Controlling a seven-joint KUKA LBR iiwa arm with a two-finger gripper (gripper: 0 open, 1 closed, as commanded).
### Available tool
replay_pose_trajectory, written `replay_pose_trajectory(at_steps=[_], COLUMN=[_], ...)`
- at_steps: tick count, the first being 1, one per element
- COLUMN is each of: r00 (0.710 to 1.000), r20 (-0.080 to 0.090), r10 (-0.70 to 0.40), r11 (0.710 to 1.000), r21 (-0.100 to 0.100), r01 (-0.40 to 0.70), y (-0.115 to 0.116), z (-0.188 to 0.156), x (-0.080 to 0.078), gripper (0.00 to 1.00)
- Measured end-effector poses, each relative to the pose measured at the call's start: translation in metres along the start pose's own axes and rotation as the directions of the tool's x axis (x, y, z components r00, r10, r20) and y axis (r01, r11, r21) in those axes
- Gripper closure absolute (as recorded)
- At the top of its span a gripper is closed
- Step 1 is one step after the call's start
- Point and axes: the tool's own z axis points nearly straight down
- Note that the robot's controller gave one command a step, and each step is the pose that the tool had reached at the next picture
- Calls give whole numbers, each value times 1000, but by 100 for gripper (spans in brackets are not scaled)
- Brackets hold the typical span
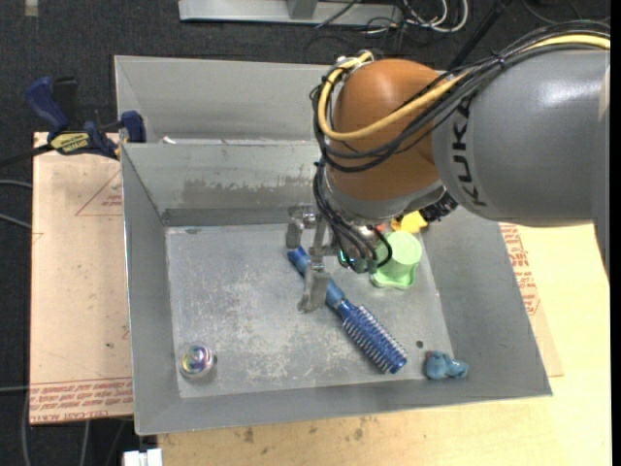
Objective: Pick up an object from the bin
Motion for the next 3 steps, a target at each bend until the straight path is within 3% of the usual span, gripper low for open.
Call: replay_pose_trajectory(at_steps=[1, 2, 3], r00=[995, 844, 871], r20=[6, 8, 3], r10=[103, 536, 492], r11=[995, 844, 871], r21=[1, -4, -1], r01=[-103, -536, -492], y=[-57, -59, -51], z=[30, 49, 80], x=[-25, -61, -30], gripper=[0, 0, 0])
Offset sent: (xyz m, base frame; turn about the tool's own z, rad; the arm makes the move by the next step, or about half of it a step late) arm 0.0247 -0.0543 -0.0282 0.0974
